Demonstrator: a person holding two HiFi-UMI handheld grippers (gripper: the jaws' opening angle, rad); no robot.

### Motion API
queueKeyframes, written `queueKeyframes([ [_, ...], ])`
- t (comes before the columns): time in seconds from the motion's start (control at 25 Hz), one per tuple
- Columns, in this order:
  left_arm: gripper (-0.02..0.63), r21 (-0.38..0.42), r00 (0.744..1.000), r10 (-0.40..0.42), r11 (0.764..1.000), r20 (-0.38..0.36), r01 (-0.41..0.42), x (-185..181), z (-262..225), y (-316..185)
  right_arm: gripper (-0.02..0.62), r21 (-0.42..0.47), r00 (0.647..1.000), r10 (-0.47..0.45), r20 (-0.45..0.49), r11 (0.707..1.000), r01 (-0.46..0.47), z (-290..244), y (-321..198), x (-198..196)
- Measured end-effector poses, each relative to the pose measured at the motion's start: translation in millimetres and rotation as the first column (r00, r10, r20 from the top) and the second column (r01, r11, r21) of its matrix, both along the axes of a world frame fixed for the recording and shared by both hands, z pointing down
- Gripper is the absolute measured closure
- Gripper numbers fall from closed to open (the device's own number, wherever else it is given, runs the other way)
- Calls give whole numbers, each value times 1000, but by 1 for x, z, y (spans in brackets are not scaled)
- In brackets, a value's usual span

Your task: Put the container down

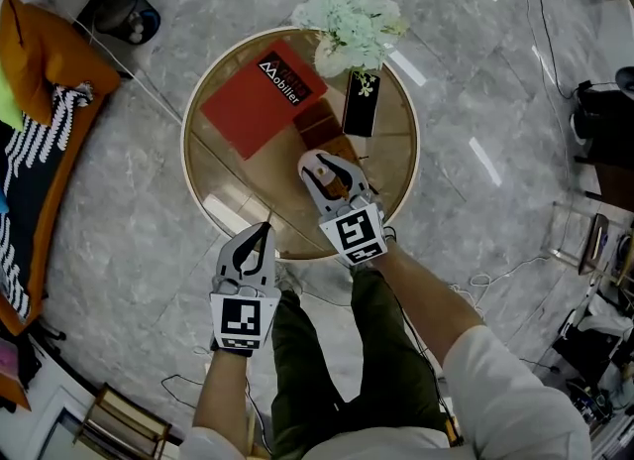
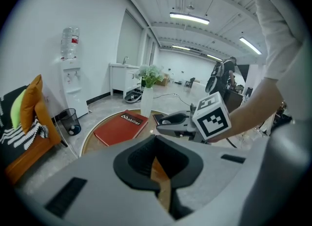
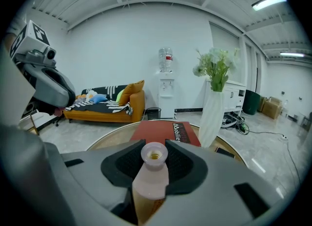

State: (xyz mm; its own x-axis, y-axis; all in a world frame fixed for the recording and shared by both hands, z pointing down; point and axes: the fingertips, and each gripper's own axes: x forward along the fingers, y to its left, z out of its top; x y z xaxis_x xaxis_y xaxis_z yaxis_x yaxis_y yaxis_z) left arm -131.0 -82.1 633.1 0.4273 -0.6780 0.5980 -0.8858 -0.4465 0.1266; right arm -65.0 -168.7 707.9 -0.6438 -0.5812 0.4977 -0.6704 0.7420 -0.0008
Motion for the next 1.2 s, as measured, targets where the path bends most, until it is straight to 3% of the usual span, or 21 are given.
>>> queueKeyframes([
  [1.04, 598, -105, 1000, -16, 994, -10, 15, -11, 55, 17, 451, 4, 999, -32, -21, 999, 32, 57, 1, -12],
  [1.2, 598, -91, 1000, -4, 996, -11, 3, -11, 59, 15, 451, -6, 999, -25, -32, 1000, 25, 67, 3, -10],
])
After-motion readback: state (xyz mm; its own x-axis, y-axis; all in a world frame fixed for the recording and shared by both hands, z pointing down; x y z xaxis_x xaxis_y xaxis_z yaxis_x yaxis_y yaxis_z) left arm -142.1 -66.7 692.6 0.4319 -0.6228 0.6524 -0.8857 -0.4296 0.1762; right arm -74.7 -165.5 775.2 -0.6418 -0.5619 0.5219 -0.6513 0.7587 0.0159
